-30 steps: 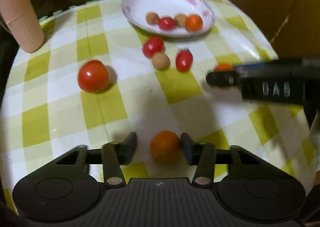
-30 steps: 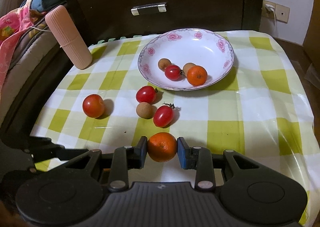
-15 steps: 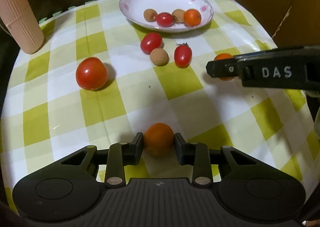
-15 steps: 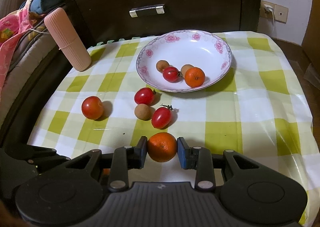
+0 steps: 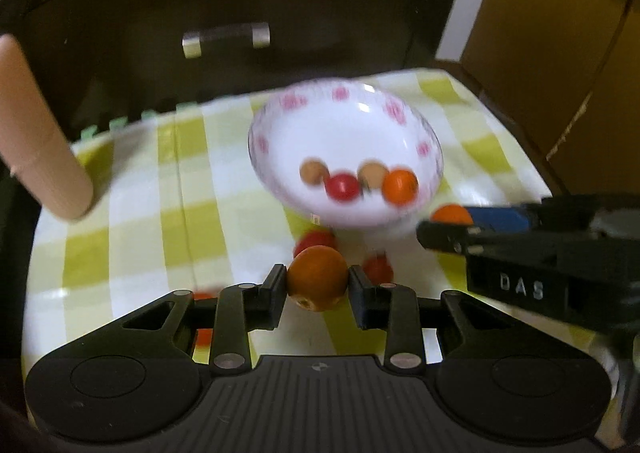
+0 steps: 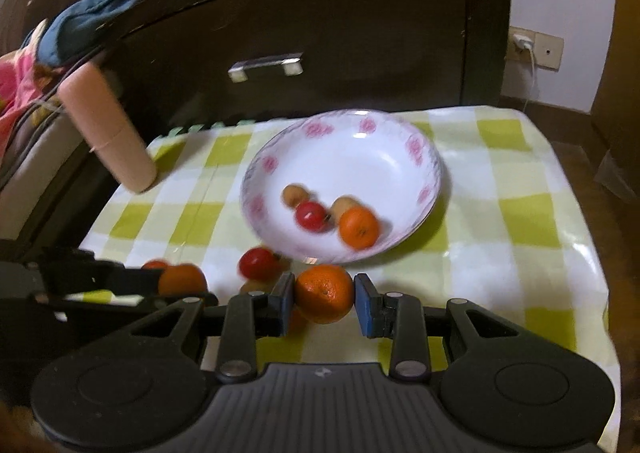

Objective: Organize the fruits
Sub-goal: 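Carry both tangerines over the bowl and open both tools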

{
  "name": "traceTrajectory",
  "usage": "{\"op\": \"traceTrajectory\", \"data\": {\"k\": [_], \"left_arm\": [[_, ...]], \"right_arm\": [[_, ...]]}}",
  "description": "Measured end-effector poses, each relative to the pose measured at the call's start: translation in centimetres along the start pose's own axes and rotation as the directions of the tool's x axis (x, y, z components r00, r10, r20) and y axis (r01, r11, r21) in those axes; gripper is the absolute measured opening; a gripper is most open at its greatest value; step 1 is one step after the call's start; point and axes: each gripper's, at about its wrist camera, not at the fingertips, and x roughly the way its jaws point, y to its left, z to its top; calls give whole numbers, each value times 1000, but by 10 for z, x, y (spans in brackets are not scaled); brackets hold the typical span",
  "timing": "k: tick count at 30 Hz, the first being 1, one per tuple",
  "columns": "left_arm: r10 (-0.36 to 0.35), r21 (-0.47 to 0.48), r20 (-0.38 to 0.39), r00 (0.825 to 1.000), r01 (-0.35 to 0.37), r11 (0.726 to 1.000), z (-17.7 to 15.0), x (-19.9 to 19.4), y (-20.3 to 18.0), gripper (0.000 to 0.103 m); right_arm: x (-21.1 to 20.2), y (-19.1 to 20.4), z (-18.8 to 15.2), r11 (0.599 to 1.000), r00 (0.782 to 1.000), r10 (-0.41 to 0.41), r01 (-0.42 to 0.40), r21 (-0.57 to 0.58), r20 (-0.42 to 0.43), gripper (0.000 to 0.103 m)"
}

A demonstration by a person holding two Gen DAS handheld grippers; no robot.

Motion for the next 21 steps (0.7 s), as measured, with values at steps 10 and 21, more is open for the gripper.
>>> {"op": "traceTrajectory", "data": {"k": [10,21], "left_arm": [[-2,-21,9,1000,2,1000,42,39,1,41],[3,-26,-1,1000,-3,1000,59,68,12,40]], "right_arm": [[34,-23,31,999,999,-37,37,-2,6,31],[65,-33,50,999,999,-44,44,-4,17,31]]}}
